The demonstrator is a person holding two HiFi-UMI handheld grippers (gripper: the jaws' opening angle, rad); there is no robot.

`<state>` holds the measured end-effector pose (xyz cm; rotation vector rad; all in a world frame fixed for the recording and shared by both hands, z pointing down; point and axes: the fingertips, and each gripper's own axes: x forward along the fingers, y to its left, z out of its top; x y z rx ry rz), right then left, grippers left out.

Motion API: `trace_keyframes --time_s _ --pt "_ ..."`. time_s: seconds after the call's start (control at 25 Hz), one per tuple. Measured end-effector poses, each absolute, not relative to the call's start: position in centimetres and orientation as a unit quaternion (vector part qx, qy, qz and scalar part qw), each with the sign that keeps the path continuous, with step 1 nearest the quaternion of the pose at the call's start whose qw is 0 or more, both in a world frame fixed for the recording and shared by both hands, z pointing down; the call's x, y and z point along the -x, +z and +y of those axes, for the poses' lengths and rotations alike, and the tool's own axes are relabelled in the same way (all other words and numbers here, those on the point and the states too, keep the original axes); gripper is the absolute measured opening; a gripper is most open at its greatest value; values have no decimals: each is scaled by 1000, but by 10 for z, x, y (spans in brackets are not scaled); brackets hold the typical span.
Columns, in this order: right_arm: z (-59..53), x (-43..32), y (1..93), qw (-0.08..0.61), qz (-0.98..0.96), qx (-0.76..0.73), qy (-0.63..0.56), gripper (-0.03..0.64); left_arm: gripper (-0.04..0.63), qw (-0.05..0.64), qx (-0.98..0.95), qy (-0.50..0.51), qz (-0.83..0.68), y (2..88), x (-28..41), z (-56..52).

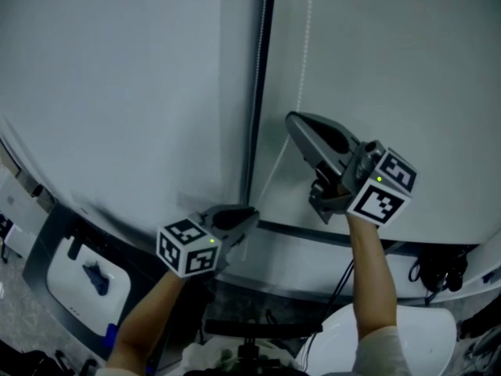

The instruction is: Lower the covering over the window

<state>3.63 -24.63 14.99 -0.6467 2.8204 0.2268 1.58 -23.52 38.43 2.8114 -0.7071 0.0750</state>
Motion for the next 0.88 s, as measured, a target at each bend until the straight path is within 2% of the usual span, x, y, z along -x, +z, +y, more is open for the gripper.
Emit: trace_keyframes --time_s 0.08,0.24,0.4,0.52,0.88 --pt "-247 -39 151 125 965 220 74 9 23 96 -968 1 -234 351 -11 -230" --pt "-249 -39 155 120 965 221 79 8 81 50 -970 -38 -233 291 0 -222" --pt "-252 -37 167 100 967 220 87 8 83 16 -968 -65 -240 246 1 -224" --pt "-250 -35 188 87 967 223 82 8 83 17 -968 -83 -235 225 -2 -224" --pt "-243 -38 238 79 970 223 58 8 83 -21 -968 -71 -241 206 -24 -234"
